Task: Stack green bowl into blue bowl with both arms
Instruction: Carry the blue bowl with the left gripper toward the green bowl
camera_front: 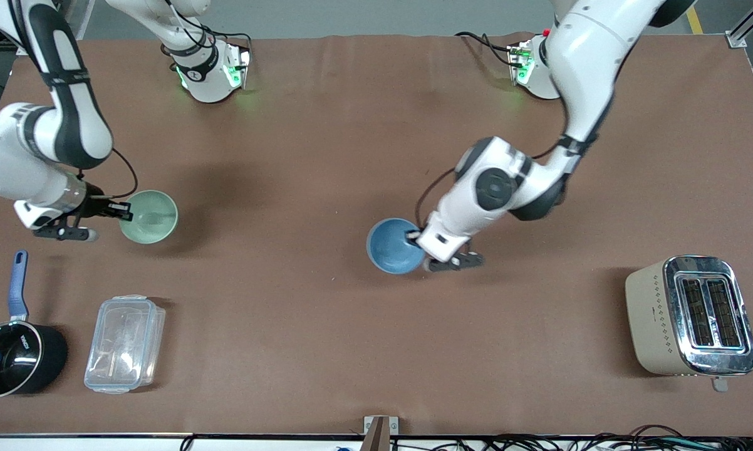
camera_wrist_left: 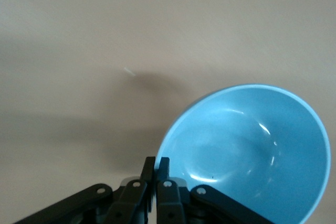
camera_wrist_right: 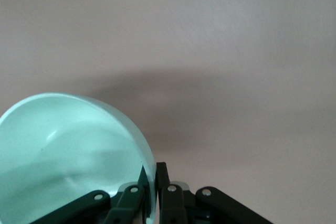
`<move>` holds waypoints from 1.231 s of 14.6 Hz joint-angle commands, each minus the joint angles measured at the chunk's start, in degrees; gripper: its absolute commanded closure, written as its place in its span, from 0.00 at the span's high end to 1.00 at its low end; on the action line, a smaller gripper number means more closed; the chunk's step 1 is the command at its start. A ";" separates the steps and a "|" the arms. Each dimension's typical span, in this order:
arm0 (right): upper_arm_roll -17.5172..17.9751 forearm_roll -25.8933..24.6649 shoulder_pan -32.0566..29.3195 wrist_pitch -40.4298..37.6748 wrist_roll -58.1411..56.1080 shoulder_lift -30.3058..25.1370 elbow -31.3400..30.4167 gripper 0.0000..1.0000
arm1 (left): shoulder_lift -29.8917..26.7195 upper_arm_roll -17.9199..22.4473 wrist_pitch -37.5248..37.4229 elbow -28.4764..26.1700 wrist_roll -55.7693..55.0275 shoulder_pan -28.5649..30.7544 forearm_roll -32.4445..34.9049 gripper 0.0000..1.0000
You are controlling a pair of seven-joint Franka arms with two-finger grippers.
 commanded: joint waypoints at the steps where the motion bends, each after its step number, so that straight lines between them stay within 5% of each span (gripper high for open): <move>1: 0.17 2.44 3.25 -2.37 5.55 0.24 3.05 0.00 | 5.36 2.17 5.48 2.73 -7.74 -5.53 3.72 0.00; 5: 0.09 4.82 12.99 -1.85 18.46 0.15 3.93 0.00 | 7.13 9.27 5.58 3.43 -12.68 -13.61 8.65 0.02; 6: 0.09 4.91 15.71 -1.76 21.54 0.15 4.37 0.00 | 7.04 10.51 5.49 3.52 -12.86 -14.15 8.92 0.15; 8: 0.09 4.91 20.99 -1.93 28.66 0.33 6.12 0.00 | 5.82 11.05 5.14 3.70 -13.73 -13.46 8.92 1.00; 10: 0.09 4.91 26.26 -1.93 34.21 0.68 8.40 0.00 | 0.65 11.58 -0.18 5.09 -12.69 -10.84 9.10 1.00; 13: 0.00 4.91 34.52 -1.23 44.04 3.74 12.44 0.00 | -3.32 11.58 -18.97 16.23 -8.75 -5.91 9.19 1.00; 18: 0.00 4.82 46.22 9.47 61.01 11.83 15.36 0.00 | -15.26 10.97 -30.06 17.14 7.94 5.86 9.01 1.00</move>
